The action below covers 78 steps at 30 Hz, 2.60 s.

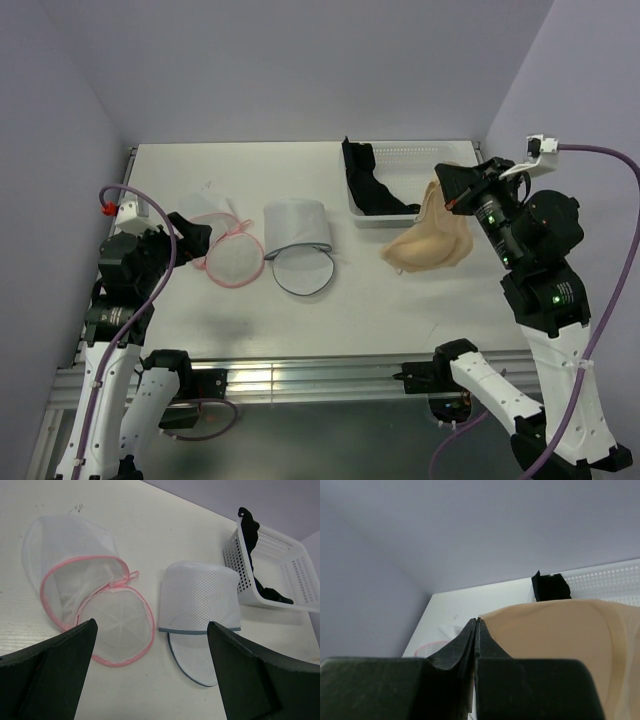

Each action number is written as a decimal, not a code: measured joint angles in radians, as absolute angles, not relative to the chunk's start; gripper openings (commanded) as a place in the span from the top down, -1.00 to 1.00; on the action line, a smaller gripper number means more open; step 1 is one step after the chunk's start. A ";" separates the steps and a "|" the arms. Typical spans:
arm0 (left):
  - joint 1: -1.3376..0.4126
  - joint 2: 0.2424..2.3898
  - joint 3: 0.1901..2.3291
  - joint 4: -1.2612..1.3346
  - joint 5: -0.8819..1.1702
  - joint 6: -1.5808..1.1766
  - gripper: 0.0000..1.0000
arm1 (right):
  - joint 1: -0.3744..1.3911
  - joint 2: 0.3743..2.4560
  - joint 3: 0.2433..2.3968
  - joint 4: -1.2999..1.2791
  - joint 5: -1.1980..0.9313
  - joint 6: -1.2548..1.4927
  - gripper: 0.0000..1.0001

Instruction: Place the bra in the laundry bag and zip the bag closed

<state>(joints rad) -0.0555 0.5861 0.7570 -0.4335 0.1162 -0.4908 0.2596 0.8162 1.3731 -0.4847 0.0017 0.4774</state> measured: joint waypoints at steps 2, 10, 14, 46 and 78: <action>-0.056 0.587 0.757 -0.434 0.116 -0.491 -0.98 | 0.260 0.798 1.353 -0.495 -0.036 0.476 1.00; -0.056 0.587 0.757 -0.434 0.116 -0.491 -0.99 | 0.322 0.805 1.230 -0.492 -0.125 0.506 1.00; -0.056 0.587 0.757 -0.434 0.116 -0.491 -0.99 | 0.424 0.839 1.192 -0.468 -0.102 0.540 1.00; -0.056 0.627 0.753 -0.421 0.182 -0.513 -0.90 | 0.793 0.670 0.678 -0.464 0.348 0.766 1.00; -0.565 0.759 0.431 -0.106 0.106 -0.834 -0.74 | 1.237 1.037 0.671 -0.393 0.395 0.841 -0.46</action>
<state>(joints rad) -0.5652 0.7586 0.4309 -0.1062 0.1062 -0.8337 1.2369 1.0374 0.6712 -0.3927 0.3954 0.8413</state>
